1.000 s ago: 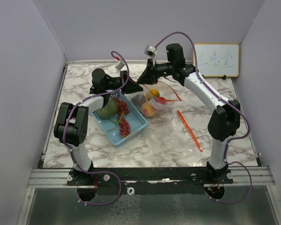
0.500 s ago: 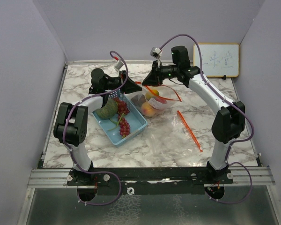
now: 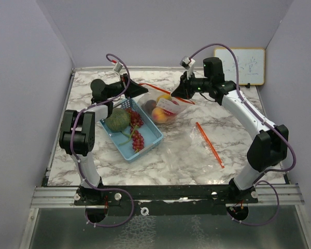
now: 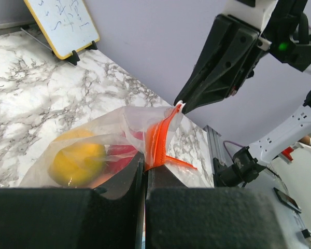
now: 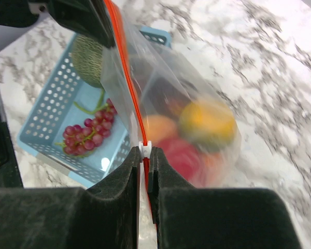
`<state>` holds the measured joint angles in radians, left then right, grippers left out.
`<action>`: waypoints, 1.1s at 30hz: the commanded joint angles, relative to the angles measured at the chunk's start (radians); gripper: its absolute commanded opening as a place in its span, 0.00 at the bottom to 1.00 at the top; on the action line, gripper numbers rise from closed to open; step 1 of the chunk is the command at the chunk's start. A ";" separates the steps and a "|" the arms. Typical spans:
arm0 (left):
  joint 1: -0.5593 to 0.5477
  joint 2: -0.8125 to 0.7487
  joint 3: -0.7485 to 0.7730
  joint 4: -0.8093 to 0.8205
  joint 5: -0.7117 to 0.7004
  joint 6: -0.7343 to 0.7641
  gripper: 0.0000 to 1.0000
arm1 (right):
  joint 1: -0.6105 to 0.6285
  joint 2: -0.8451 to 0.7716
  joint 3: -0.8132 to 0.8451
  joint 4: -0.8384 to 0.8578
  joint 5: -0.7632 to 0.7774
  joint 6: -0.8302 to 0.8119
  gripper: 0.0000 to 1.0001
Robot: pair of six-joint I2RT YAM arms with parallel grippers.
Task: Place the food in the zip-top bag and seal the zipper
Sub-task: Zip the zipper food storage bag at the center of the board.
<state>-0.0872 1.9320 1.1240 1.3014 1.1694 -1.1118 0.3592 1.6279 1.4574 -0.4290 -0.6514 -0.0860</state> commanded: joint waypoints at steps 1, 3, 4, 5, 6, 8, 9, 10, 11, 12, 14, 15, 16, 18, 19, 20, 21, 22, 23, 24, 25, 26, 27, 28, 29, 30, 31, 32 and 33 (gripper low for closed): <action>0.030 0.053 0.069 0.199 -0.071 -0.146 0.00 | -0.031 -0.086 -0.066 -0.037 0.250 0.007 0.02; 0.032 0.066 0.085 0.219 -0.070 -0.163 0.00 | -0.038 -0.108 -0.087 -0.030 0.329 0.014 0.02; 0.032 0.069 0.090 0.218 -0.069 -0.164 0.00 | -0.043 -0.116 -0.094 -0.029 0.354 0.016 0.02; 0.032 0.071 0.093 0.217 -0.067 -0.161 0.00 | -0.046 -0.120 -0.097 -0.029 0.380 0.019 0.02; 0.032 0.071 0.096 0.210 -0.066 -0.161 0.00 | -0.049 -0.123 -0.099 -0.033 0.410 0.023 0.02; 0.033 0.074 0.102 0.201 -0.061 -0.157 0.00 | -0.051 -0.125 -0.102 -0.043 0.470 0.030 0.02; 0.033 0.074 0.103 0.199 -0.059 -0.158 0.00 | -0.052 -0.125 -0.105 -0.050 0.492 0.030 0.02; 0.033 0.075 0.104 0.197 -0.059 -0.158 0.00 | -0.053 -0.128 -0.113 -0.051 0.511 0.031 0.02; 0.033 0.077 0.106 0.196 -0.059 -0.158 0.00 | -0.055 -0.133 -0.120 -0.052 0.525 0.031 0.02; 0.033 0.078 0.108 0.194 -0.059 -0.158 0.00 | -0.055 -0.137 -0.127 -0.051 0.540 0.032 0.02; 0.033 0.085 0.112 0.190 -0.060 -0.158 0.00 | -0.057 -0.141 -0.129 -0.048 0.575 0.042 0.02; 0.033 0.087 0.116 0.188 -0.061 -0.158 0.00 | -0.057 -0.140 -0.122 -0.049 0.593 0.049 0.02; 0.033 0.092 0.121 0.185 -0.064 -0.157 0.00 | -0.057 -0.137 -0.108 -0.056 0.604 0.055 0.02; 0.033 0.101 0.140 0.170 -0.075 -0.155 0.00 | -0.057 -0.135 -0.069 -0.064 0.598 0.059 0.18; 0.033 0.105 0.147 0.155 -0.083 -0.149 0.00 | -0.057 -0.135 -0.045 -0.068 0.588 0.063 0.29; 0.034 0.110 0.163 0.130 -0.093 -0.142 0.00 | -0.057 -0.137 -0.022 -0.071 0.579 0.068 0.35; 0.034 0.115 0.187 0.099 -0.100 -0.130 0.00 | -0.057 -0.138 -0.001 -0.077 0.574 0.082 0.40; 0.033 0.119 0.207 0.063 -0.106 -0.110 0.00 | -0.057 -0.140 0.022 -0.084 0.566 0.098 0.48; 0.033 0.124 0.223 0.015 -0.111 -0.092 0.00 | -0.057 -0.141 0.040 -0.092 0.561 0.113 0.59; 0.033 0.130 0.261 -0.028 -0.115 -0.072 0.00 | -0.057 -0.143 0.057 -0.101 0.548 0.125 0.64; 0.033 0.138 0.293 -0.069 -0.118 -0.060 0.00 | -0.057 -0.143 0.072 -0.113 0.539 0.137 0.65; 0.033 0.150 0.323 -0.092 -0.123 -0.060 0.00 | -0.057 -0.144 0.089 -0.129 0.536 0.148 0.67; 0.033 0.165 0.350 -0.099 -0.126 -0.077 0.04 | -0.057 -0.143 0.095 -0.142 0.531 0.161 0.68; 0.033 0.184 0.381 -0.088 -0.126 -0.105 0.24 | -0.057 -0.145 0.094 -0.152 0.524 0.167 0.70; 0.035 0.215 0.411 -0.062 -0.128 -0.146 0.65 | -0.057 -0.147 0.087 -0.158 0.524 0.174 0.71; 0.035 0.241 0.439 -0.031 -0.128 -0.190 0.94 | -0.057 -0.153 0.076 -0.161 0.530 0.187 0.71; 0.035 0.272 0.472 0.011 -0.123 -0.244 0.98 | -0.057 -0.158 0.064 -0.163 0.537 0.193 0.72; 0.036 0.298 0.501 0.055 -0.113 -0.296 0.99 | -0.057 -0.161 0.050 -0.169 0.544 0.205 0.72; 0.038 0.323 0.523 0.100 -0.106 -0.345 0.99 | -0.058 -0.163 0.041 -0.183 0.555 0.218 0.72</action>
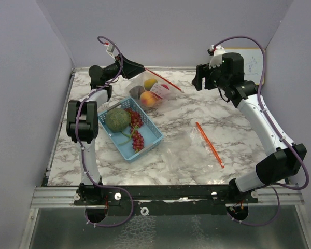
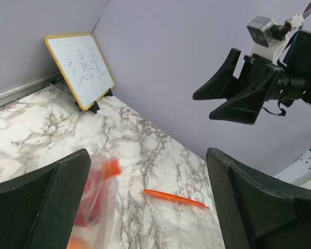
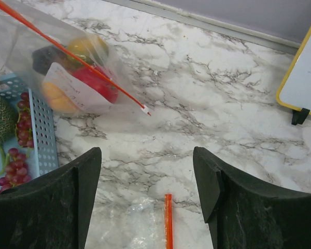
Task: Place the food in the zip-top bag and seal the zipper
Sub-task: Place the zipper food storage bag at the center of the board, then pick up the zipper food storage bag at the center of the board.
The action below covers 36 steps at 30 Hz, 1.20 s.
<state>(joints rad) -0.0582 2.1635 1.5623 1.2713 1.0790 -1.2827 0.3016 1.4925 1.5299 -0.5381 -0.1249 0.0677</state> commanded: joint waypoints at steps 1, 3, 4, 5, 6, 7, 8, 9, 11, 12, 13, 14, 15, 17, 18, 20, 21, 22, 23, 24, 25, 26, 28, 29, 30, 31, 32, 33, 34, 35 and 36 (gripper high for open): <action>0.014 0.109 0.096 0.165 -0.010 -0.217 0.99 | 0.001 -0.026 -0.035 -0.098 0.043 0.081 0.72; 0.031 0.115 0.086 0.219 0.001 -0.270 0.99 | 0.001 -0.022 -0.044 -0.163 0.069 0.114 0.72; 0.043 0.107 0.071 0.237 0.007 -0.284 0.99 | 0.001 -0.021 -0.056 -0.193 0.078 0.127 0.72; 0.055 0.094 0.049 0.257 0.014 -0.289 0.99 | 0.001 -0.022 -0.071 -0.221 0.089 0.146 0.72; 0.067 0.074 0.025 0.257 0.024 -0.285 0.99 | 0.001 -0.023 -0.088 -0.250 0.108 0.169 0.72; 0.077 0.054 0.004 0.249 0.040 -0.274 0.99 | 0.000 -0.027 -0.112 -0.270 0.122 0.189 0.72; 0.090 0.030 -0.014 0.230 0.054 -0.261 0.99 | 0.000 -0.034 -0.134 -0.285 0.130 0.207 0.72; 0.100 0.008 -0.028 0.211 0.066 -0.245 0.99 | 0.001 -0.040 -0.158 -0.298 0.134 0.225 0.72; 0.113 -0.043 -0.060 0.180 0.086 -0.207 0.99 | 0.001 -0.044 -0.199 -0.324 0.121 0.258 0.72; 0.119 -0.065 -0.068 0.152 0.093 -0.186 0.99 | 0.001 -0.039 -0.218 -0.342 0.112 0.276 0.72; 0.121 -0.086 -0.072 0.105 0.098 -0.162 0.99 | 0.001 -0.033 -0.238 -0.360 0.103 0.291 0.72; 0.122 -0.105 -0.069 0.048 0.107 -0.127 0.99 | 0.001 -0.025 -0.262 -0.372 0.092 0.302 0.72; 0.121 -0.125 -0.063 -0.014 0.117 -0.076 0.99 | 0.001 -0.021 -0.285 -0.380 0.089 0.317 0.72; 0.121 -0.165 -0.043 -0.177 0.133 0.033 0.99 | -0.002 -0.018 -0.328 -0.373 0.083 0.333 0.72; 0.121 -0.189 -0.018 -0.343 0.133 0.128 0.99 | -0.001 -0.019 -0.346 -0.360 0.079 0.334 0.72; 0.119 -0.243 0.059 -0.786 0.082 0.425 0.99 | -0.001 -0.012 -0.374 -0.333 0.064 0.338 0.72; 0.114 -0.261 0.132 -1.068 0.023 0.624 0.99 | -0.002 -0.005 -0.384 -0.318 0.049 0.336 0.72; 0.105 -0.269 0.216 -1.312 -0.060 0.796 0.99 | -0.002 0.003 -0.394 -0.304 0.038 0.335 0.72; 0.096 -0.272 0.289 -1.487 -0.127 0.896 0.99 | -0.002 0.011 -0.406 -0.289 0.030 0.335 0.72; 0.090 -0.275 0.333 -1.585 -0.184 0.948 0.99 | -0.003 0.018 -0.425 -0.273 0.031 0.333 0.72; 0.089 -0.284 0.351 -1.644 -0.222 0.966 0.99 | -0.006 0.022 -0.441 -0.259 0.036 0.329 0.72; 0.088 -0.302 0.348 -1.672 -0.248 0.980 0.99 | -0.009 0.025 -0.457 -0.242 0.043 0.323 0.72; 0.076 -0.353 0.300 -1.712 -0.332 1.016 0.99 | -0.013 0.026 -0.495 -0.206 0.058 0.307 0.72; 0.068 -0.384 0.271 -1.727 -0.397 1.035 0.99 | -0.017 0.025 -0.513 -0.189 0.061 0.302 0.72; 0.061 -0.420 0.241 -1.740 -0.463 1.049 0.99 | -0.020 0.024 -0.534 -0.172 0.059 0.299 0.72; 0.058 -0.445 0.212 -1.748 -0.530 1.060 0.99 | -0.023 0.023 -0.552 -0.158 0.054 0.298 0.72; 0.058 -0.459 0.189 -1.756 -0.571 1.062 0.99 | -0.025 0.021 -0.569 -0.140 0.044 0.296 0.72; 0.058 -0.475 0.171 -1.761 -0.592 1.071 0.99 | -0.025 0.017 -0.584 -0.123 0.035 0.293 0.72; 0.058 -0.493 0.161 -1.763 -0.605 1.073 0.99 | -0.027 0.015 -0.595 -0.111 0.029 0.292 0.72; 0.058 -0.499 0.160 -1.767 -0.616 1.067 0.99 | -0.027 0.012 -0.604 -0.100 0.025 0.287 0.72; 0.058 -0.501 0.165 -1.774 -0.619 1.063 0.99 | -0.028 0.008 -0.611 -0.089 0.022 0.283 0.72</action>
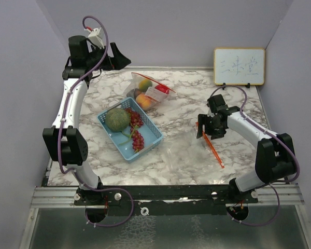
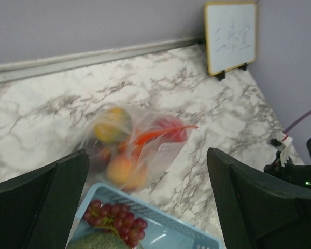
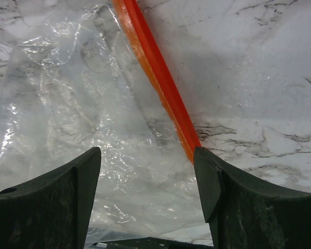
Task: Place the food in the zip-top bag and seal the zipper
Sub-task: Pick up the zipper food storage bag at the center of the board.
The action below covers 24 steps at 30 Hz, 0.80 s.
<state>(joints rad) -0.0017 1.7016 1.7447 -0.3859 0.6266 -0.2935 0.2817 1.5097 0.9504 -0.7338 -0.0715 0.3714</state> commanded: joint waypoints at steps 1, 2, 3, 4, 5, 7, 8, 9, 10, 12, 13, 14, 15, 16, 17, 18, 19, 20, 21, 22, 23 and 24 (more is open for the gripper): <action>0.002 -0.043 -0.012 -0.123 -0.173 0.072 0.99 | -0.009 -0.014 -0.038 0.116 -0.031 -0.025 0.72; 0.002 -0.046 -0.004 -0.129 -0.194 0.071 0.99 | -0.009 -0.016 -0.044 0.122 -0.028 -0.028 0.72; 0.001 -0.048 0.010 -0.144 -0.239 0.075 0.99 | -0.009 -0.020 -0.051 0.129 -0.025 -0.031 0.72; -0.013 -0.049 0.033 -0.190 -0.345 0.087 0.99 | -0.009 -0.023 -0.058 0.137 -0.028 -0.036 0.72; -0.039 -0.049 0.057 -0.218 -0.475 0.117 0.99 | -0.009 -0.027 -0.063 0.145 -0.032 -0.041 0.71; -0.089 -0.053 0.067 -0.256 -0.702 0.205 0.99 | -0.010 -0.036 -0.072 0.158 -0.027 -0.051 0.71; -0.099 -0.056 0.062 -0.257 -0.755 0.220 0.99 | -0.010 -0.039 -0.075 0.164 -0.025 -0.058 0.71; -0.101 -0.059 0.053 -0.249 -0.771 0.217 0.99 | -0.010 -0.041 -0.078 0.168 -0.022 -0.062 0.71; -0.100 -0.066 0.043 -0.237 -0.777 0.206 0.99 | -0.010 -0.040 -0.083 0.171 -0.017 -0.066 0.70; -0.101 -0.077 0.014 -0.203 -0.727 0.174 0.99 | -0.010 -0.034 -0.097 0.179 -0.023 -0.072 0.69; -0.101 -0.084 -0.004 -0.179 -0.699 0.151 0.99 | -0.010 -0.031 -0.103 0.186 -0.027 -0.072 0.69; -0.100 -0.088 -0.020 -0.161 -0.669 0.135 0.99 | -0.010 -0.028 -0.108 0.191 -0.028 -0.071 0.69; -0.100 -0.089 -0.030 -0.146 -0.644 0.125 0.99 | -0.010 -0.023 -0.111 0.194 -0.028 -0.071 0.69; -0.100 -0.089 -0.036 -0.135 -0.624 0.114 0.99 | -0.010 -0.018 -0.112 0.196 -0.030 -0.071 0.68; -0.100 -0.088 -0.039 -0.126 -0.609 0.109 0.99 | -0.010 -0.014 -0.109 0.198 -0.027 -0.071 0.68; -0.100 -0.087 -0.040 -0.119 -0.598 0.108 0.99 | -0.010 -0.011 -0.107 0.198 -0.020 -0.069 0.68; -0.100 -0.086 -0.039 -0.116 -0.586 0.109 0.99 | -0.010 -0.008 -0.104 0.201 -0.016 -0.069 0.68; -0.100 -0.084 -0.032 -0.115 -0.577 0.110 0.99 | -0.011 -0.005 -0.104 0.205 -0.016 -0.069 0.68; -0.100 -0.083 -0.025 -0.113 -0.567 0.113 0.99 | -0.010 0.000 -0.104 0.207 -0.015 -0.068 0.68; -0.100 -0.084 -0.021 -0.110 -0.557 0.113 0.99 | -0.010 0.004 -0.104 0.210 -0.017 -0.067 0.68; -0.100 -0.086 -0.021 -0.105 -0.539 0.113 0.99 | -0.010 0.010 -0.105 0.215 -0.025 -0.067 0.66; -0.100 -0.088 -0.022 -0.099 -0.525 0.113 0.99 | -0.011 0.016 -0.108 0.221 -0.033 -0.066 0.65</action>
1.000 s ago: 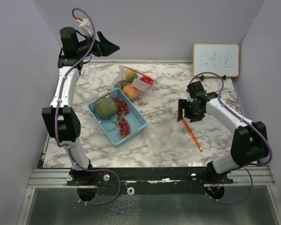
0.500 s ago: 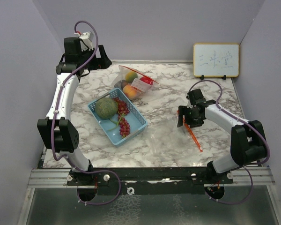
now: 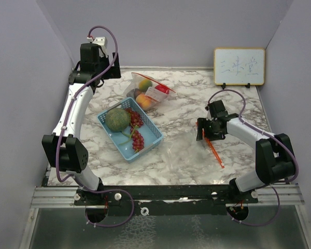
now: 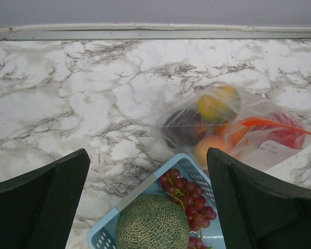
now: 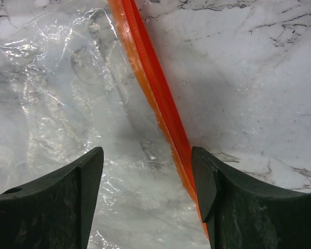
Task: Place the food in the zip-top bag and seal the zipper
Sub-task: Pick up the zipper food storage bag at the center of the board, then open the zipper of the food storage bag.
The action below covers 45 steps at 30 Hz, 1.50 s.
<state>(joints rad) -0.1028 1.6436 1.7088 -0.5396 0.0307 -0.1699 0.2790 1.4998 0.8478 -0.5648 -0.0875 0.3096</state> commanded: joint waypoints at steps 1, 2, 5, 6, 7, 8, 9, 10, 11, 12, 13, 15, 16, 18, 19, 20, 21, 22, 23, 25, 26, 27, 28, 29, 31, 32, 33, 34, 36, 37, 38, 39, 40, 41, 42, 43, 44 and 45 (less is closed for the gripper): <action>0.002 -0.033 0.012 0.061 0.089 -0.014 0.99 | -0.008 0.031 -0.008 0.056 -0.026 -0.003 0.62; 0.002 -0.035 0.008 0.067 0.109 -0.020 0.99 | -0.009 0.037 -0.010 0.063 -0.038 -0.003 0.58; 0.002 -0.043 -0.009 0.084 0.191 -0.042 0.97 | -0.009 0.046 -0.008 0.072 -0.070 -0.013 0.42; 0.002 -0.047 -0.017 0.090 0.213 -0.053 0.95 | -0.008 0.045 -0.006 0.074 -0.080 -0.020 0.36; 0.002 -0.050 -0.024 0.092 0.228 -0.064 0.91 | -0.008 0.041 -0.001 0.074 -0.091 -0.030 0.28; 0.002 -0.054 -0.031 0.095 0.246 -0.074 0.86 | -0.008 0.029 0.005 0.070 -0.102 -0.038 0.20; 0.002 -0.060 -0.039 0.101 0.266 -0.080 0.80 | -0.008 0.017 0.014 0.065 -0.114 -0.044 0.11; 0.002 -0.066 -0.044 0.107 0.287 -0.095 0.75 | -0.008 -0.001 0.023 0.059 -0.129 -0.049 0.04; 0.000 -0.076 -0.056 0.117 0.312 -0.110 0.70 | -0.008 -0.024 0.038 0.051 -0.139 -0.051 0.02; -0.002 -0.085 -0.063 0.132 0.339 -0.129 0.63 | -0.008 -0.047 0.057 0.040 -0.148 -0.053 0.02; -0.007 -0.092 -0.076 0.148 0.370 -0.153 0.56 | -0.008 -0.075 0.084 0.023 -0.153 -0.055 0.02; -0.035 -0.100 -0.093 0.191 0.431 -0.193 0.50 | -0.008 -0.118 0.157 -0.019 -0.151 -0.057 0.02; -0.055 -0.101 -0.097 0.205 0.453 -0.208 0.49 | -0.008 -0.134 0.201 -0.039 -0.149 -0.063 0.02; -0.109 -0.096 -0.098 0.235 0.483 -0.250 0.49 | -0.008 -0.154 0.293 -0.074 -0.151 -0.077 0.02; -0.139 -0.086 -0.092 0.249 0.499 -0.271 0.49 | -0.008 -0.158 0.333 -0.085 -0.160 -0.082 0.02; -0.171 -0.073 -0.081 0.256 0.509 -0.293 0.49 | -0.008 -0.161 0.373 -0.091 -0.173 -0.088 0.02; -0.199 -0.059 -0.064 0.260 0.517 -0.309 0.49 | -0.008 -0.160 0.406 -0.092 -0.188 -0.090 0.02; -0.231 -0.044 -0.044 0.262 0.518 -0.323 0.49 | -0.008 -0.159 0.441 -0.089 -0.203 -0.089 0.02; -0.257 -0.030 -0.023 0.261 0.519 -0.336 0.49 | -0.008 -0.159 0.471 -0.080 -0.217 -0.086 0.02; -0.297 -0.001 0.013 0.272 0.520 -0.372 0.49 | -0.008 -0.157 0.518 -0.046 -0.245 -0.078 0.02; -0.309 0.011 0.029 0.280 0.520 -0.392 0.49 | -0.008 -0.153 0.538 -0.033 -0.261 -0.070 0.02; -0.319 0.021 0.039 0.289 0.521 -0.413 0.50 | -0.008 -0.149 0.556 -0.022 -0.284 -0.064 0.02; -0.326 0.031 0.044 0.303 0.524 -0.434 0.50 | -0.008 -0.146 0.572 -0.014 -0.307 -0.059 0.02; -0.333 0.038 0.045 0.321 0.526 -0.451 0.51 | -0.008 -0.144 0.578 -0.006 -0.331 -0.053 0.02; -0.350 0.047 0.042 0.348 0.530 -0.484 0.53 | -0.007 -0.146 0.577 0.012 -0.369 -0.043 0.02; -0.360 0.069 0.042 0.357 0.534 -0.495 0.53 | -0.006 -0.147 0.573 0.018 -0.378 -0.038 0.02; -0.372 0.082 0.043 0.362 0.537 -0.505 0.53 | -0.006 -0.150 0.568 0.024 -0.379 -0.035 0.02; -0.385 0.090 0.042 0.368 0.536 -0.512 0.53 | -0.006 -0.151 0.564 0.031 -0.381 -0.035 0.02; -0.412 0.102 0.039 0.381 0.530 -0.525 0.53 | -0.006 -0.148 0.562 0.044 -0.388 -0.031 0.02; -0.424 0.111 0.038 0.385 0.527 -0.532 0.53 | -0.006 -0.145 0.565 0.052 -0.398 -0.028 0.02; -0.434 0.118 0.038 0.388 0.526 -0.540 0.53 | -0.006 -0.141 0.566 0.061 -0.409 -0.022 0.02; -0.441 0.127 0.040 0.393 0.528 -0.548 0.53 | -0.005 -0.139 0.568 0.073 -0.416 -0.015 0.02; -0.448 0.134 0.043 0.398 0.529 -0.556 0.53 | -0.002 -0.138 0.566 0.082 -0.420 -0.011 0.02; -0.455 0.141 0.049 0.404 0.530 -0.565 0.53 | 0.000 -0.134 0.564 0.087 -0.419 -0.009 0.02; -0.461 0.147 0.056 0.407 0.531 -0.570 0.53 | 0.003 -0.133 0.559 0.092 -0.419 -0.007 0.02; -0.466 0.154 0.065 0.409 0.531 -0.574 0.54 | 0.005 -0.129 0.553 0.100 -0.419 -0.003 0.02; -0.472 0.160 0.074 0.408 0.531 -0.576 0.54 | 0.008 -0.128 0.547 0.108 -0.419 -0.001 0.02; -0.476 0.165 0.081 0.407 0.532 -0.578 0.54 | 0.012 -0.126 0.541 0.117 -0.418 0.003 0.02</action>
<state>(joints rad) -0.5629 1.7943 1.7279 -0.1810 0.5358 -0.7101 0.2768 1.3579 1.4040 -0.5198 -0.4686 0.2878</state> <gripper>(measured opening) 0.534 0.024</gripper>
